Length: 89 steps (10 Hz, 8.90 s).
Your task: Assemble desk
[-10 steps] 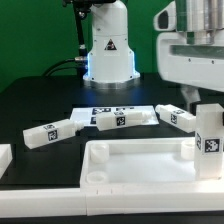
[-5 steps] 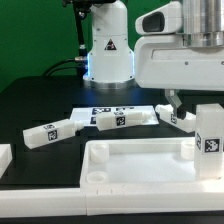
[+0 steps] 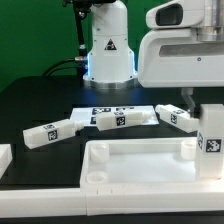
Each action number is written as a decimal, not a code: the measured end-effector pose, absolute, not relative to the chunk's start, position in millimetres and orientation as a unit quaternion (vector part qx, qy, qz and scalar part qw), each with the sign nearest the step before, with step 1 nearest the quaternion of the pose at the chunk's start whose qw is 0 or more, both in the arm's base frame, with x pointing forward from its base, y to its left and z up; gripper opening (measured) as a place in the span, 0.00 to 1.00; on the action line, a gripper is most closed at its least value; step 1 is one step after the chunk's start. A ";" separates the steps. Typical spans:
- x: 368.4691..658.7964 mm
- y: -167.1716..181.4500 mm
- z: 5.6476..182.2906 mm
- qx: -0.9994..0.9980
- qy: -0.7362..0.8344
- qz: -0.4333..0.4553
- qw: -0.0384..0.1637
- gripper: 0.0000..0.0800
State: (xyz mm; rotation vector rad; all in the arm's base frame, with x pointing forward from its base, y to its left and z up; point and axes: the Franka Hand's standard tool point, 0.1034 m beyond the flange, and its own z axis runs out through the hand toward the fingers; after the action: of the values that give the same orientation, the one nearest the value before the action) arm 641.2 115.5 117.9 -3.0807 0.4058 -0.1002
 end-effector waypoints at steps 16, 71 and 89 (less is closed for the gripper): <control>641.6 128.6 116.4 -0.567 0.818 -0.009 0.099 0.36; 552.4 153.0 131.1 -0.998 0.040 -0.035 0.046 0.81; 436.0 151.8 39.2 -0.935 -0.085 0.337 -0.066 0.81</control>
Offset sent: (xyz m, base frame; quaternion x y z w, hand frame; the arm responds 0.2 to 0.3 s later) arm -0.0045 -0.0023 -0.0036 -0.0523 0.0437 0.2649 0.9619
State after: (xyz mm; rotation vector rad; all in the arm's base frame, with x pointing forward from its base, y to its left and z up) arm 436.0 151.8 39.2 -3.0689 -0.2792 1.1049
